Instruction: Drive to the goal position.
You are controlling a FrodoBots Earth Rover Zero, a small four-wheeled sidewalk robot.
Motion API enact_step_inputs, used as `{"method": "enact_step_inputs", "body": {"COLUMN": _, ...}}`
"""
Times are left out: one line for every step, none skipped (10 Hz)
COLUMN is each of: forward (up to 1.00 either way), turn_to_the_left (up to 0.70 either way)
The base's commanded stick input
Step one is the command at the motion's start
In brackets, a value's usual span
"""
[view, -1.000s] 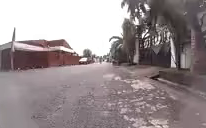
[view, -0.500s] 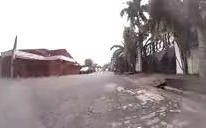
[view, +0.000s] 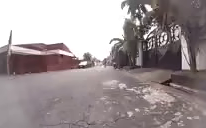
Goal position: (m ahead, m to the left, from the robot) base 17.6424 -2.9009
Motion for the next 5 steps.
{"method": "enact_step_inputs", "body": {"forward": 0.70, "turn_to_the_left": 0.00}}
{"method": "enact_step_inputs", "body": {"forward": 0.70, "turn_to_the_left": 0.00}}
{"method": "enact_step_inputs", "body": {"forward": 0.70, "turn_to_the_left": 0.00}}
{"method": "enact_step_inputs", "body": {"forward": 0.70, "turn_to_the_left": 0.00}}
{"method": "enact_step_inputs", "body": {"forward": 0.70, "turn_to_the_left": 0.00}}
